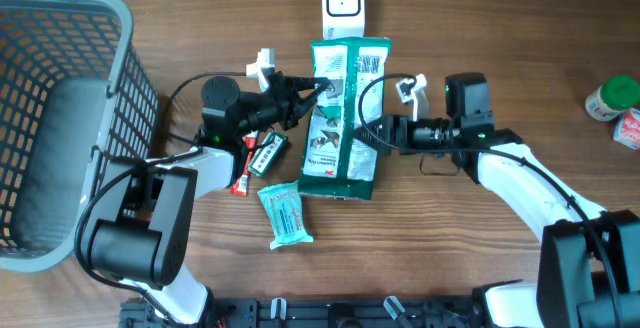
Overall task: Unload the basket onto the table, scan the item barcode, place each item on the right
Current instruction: 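Lift the wipes pack with the right gripper up toward the scanner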
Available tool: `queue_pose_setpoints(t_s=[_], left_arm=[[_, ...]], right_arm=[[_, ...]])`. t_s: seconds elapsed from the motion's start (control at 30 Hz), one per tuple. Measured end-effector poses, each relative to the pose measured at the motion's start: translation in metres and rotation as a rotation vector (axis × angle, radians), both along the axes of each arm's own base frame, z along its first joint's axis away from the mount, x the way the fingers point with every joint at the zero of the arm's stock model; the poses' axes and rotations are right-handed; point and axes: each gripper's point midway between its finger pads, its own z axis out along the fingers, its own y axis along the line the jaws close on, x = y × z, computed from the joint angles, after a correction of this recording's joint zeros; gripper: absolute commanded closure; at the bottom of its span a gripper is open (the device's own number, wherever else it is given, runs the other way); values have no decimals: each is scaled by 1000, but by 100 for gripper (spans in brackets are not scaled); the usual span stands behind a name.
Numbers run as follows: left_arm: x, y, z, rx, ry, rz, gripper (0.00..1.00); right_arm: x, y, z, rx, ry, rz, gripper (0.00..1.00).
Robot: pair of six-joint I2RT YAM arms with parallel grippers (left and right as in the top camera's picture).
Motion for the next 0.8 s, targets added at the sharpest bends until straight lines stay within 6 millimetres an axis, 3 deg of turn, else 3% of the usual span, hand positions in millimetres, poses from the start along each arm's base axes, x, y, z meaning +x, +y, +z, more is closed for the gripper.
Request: queue_pose_setpoints(t_s=[0.1,0.13,0.23,0.27,0.33,0.5,0.57,0.73,0.8], left_arm=[[0,0,0,-43,88,6,96],[0,0,0,-49,100,7,96],[0,0,0,-69,141,9,96],[0,0,0,-72,147,10,71],[1,0,2,-62,114,12,0],[1,1,6,26,-96,1,0],[1,1,13,65,-202,1,0],[-9,6,74,104,-478,33,0],[-12,9,84,145,-521,46,0]], right_arm=[[-2,8,16,76,-47,58,85],[-3,9,18,84,-45,65,96],[-5,10,20,92,-68,89,96],[-4,10,19,84,-87,91,96],[5,6,17,39,-138,66,96],[22,-34,17,-273,-214,-114,95],[46,-63,45,-454,-363,-229,95],[91,-128,78,-796,-577,-486,95],[117,-147,100,-901,-713,-587,95]])
